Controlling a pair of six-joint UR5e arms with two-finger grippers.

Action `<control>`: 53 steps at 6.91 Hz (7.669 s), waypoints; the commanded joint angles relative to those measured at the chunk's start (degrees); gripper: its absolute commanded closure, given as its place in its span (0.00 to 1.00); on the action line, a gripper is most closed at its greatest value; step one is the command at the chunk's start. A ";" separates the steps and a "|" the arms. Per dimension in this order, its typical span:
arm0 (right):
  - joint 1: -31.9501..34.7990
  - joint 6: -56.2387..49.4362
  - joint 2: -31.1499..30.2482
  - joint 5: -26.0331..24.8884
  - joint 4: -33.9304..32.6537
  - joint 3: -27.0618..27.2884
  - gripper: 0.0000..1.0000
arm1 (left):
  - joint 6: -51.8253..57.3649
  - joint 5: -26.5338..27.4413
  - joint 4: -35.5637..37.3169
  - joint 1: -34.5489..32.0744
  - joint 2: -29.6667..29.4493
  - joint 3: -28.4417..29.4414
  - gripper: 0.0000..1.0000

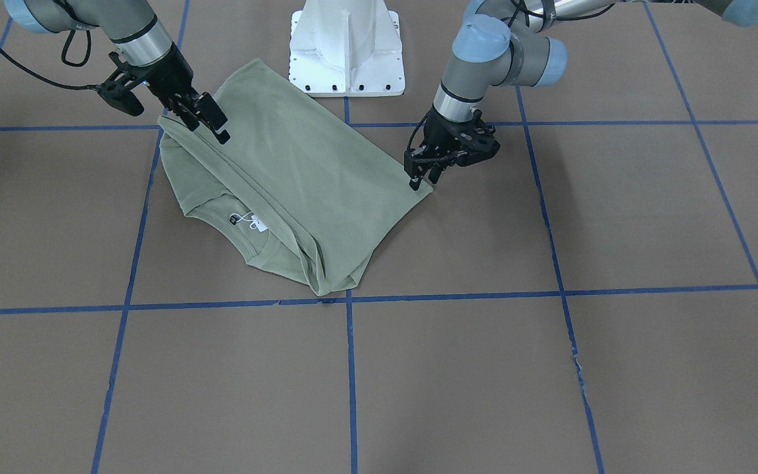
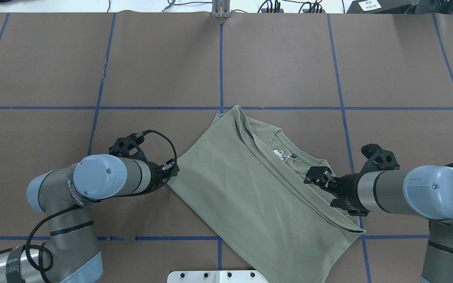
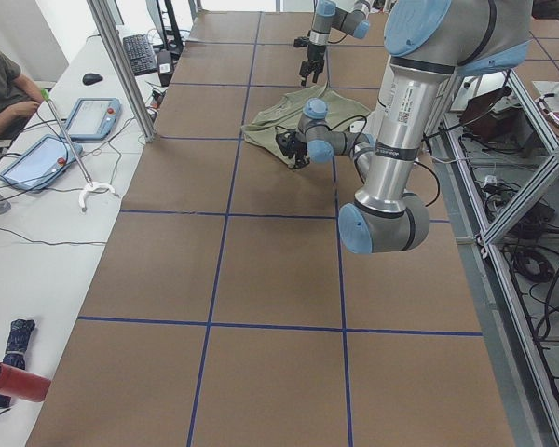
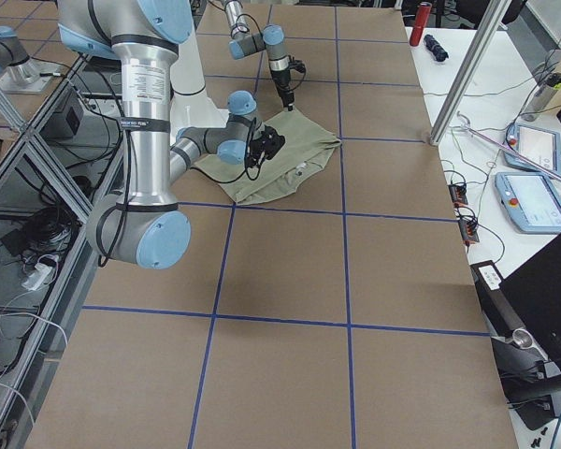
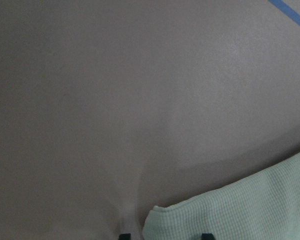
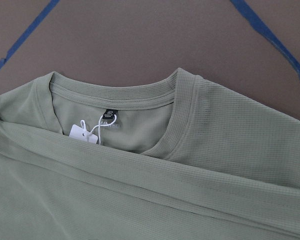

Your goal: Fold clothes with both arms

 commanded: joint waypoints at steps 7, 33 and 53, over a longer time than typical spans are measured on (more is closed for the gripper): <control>1.06 0.09 0.86 -0.26 -0.09 -0.46 0.00 | 16.20 2.09 -8.12 -19.47 -14.51 21.49 1.00; 1.76 -60.70 36.58 10.99 -42.97 -25.98 0.00 | 18.05 -14.25 -20.94 -24.61 -1.39 8.42 0.29; 4.76 -65.39 44.46 9.58 -37.53 -33.95 1.00 | 17.34 -17.42 -20.85 -24.78 2.75 1.90 0.29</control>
